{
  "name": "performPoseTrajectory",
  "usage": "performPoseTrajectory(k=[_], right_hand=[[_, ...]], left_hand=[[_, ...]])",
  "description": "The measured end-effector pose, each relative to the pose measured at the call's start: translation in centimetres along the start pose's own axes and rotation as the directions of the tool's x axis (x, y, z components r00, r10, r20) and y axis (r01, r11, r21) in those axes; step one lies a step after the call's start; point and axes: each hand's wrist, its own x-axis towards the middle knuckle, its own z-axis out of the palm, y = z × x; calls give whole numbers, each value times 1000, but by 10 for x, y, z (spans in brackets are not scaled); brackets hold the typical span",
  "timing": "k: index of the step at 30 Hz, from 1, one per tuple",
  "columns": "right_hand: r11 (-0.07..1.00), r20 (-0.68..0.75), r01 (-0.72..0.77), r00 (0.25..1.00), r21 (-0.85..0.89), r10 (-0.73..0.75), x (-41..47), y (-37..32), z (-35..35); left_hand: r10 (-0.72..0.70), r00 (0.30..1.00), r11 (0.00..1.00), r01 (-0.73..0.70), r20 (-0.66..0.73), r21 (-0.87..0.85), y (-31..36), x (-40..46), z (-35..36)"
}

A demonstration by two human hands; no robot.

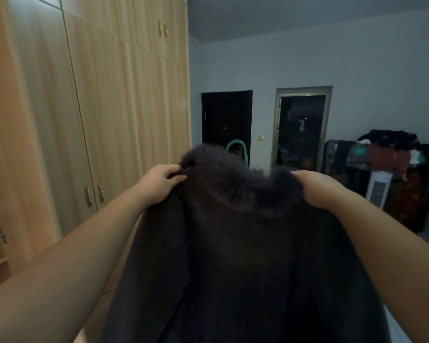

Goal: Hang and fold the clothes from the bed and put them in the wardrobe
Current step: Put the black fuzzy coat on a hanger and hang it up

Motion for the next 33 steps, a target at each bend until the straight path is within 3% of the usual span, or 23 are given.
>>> performPoseTrajectory(k=[3, 7, 11, 12, 14, 16, 19, 21, 22, 24, 26, 28, 30, 33], right_hand=[[991, -29, 40, 999, 128, -37, -4, -13, 1], [965, -59, 13, 998, 262, 3, -15, -18, 4], [949, -56, 22, 998, 314, -4, -19, -12, 6], [946, -56, 24, 998, 324, -6, -20, -9, 6], [932, -51, 42, 998, 359, -25, -20, -6, 3], [904, -85, 83, 995, 420, -52, -19, -6, -4], [734, -184, 144, 983, 663, -26, -22, 5, -15], [609, -220, 143, 974, 780, 53, -30, 17, -17], [596, -271, 147, 955, 789, 123, -34, 22, -17], [608, -416, 163, 858, 777, 302, -43, 29, -15], [657, -493, 151, 786, 739, 373, -51, 30, -9], [750, -429, 77, 856, 657, 288, -60, 24, 4], [831, -278, -8, 941, 556, 194, -66, 17, 20], [925, -199, -94, 964, 369, 177, -65, 6, 40]], left_hand=[[40, 997, 997, -44, 66, 56, 12, 1, 16], [-14, 980, 998, 3, 198, 57, 19, -7, 25], [-76, 950, 945, 166, 304, -282, 17, -10, 14], [-64, 945, 951, 156, 322, -268, 21, -10, 14], [-9, 942, 1000, 12, 335, -7, 26, -7, 17], [62, 979, 970, -105, 194, 220, 27, -3, 27], [6, 998, 986, 5, -70, 166, 22, 3, 22], [-17, 992, 983, 40, -129, 177, 20, 8, 12], [-14, 992, 979, 40, -128, 201, 20, 11, 8], [20, 993, 977, 6, -116, 215, 22, 15, 2], [62, 992, 970, -35, -106, 240, 23, 18, 0], [77, 990, 971, -49, -116, 233, 29, 19, -2], [83, 990, 971, -54, -118, 234, 33, 20, -3], [92, 988, 967, -60, -120, 246, 34, 16, -6]])
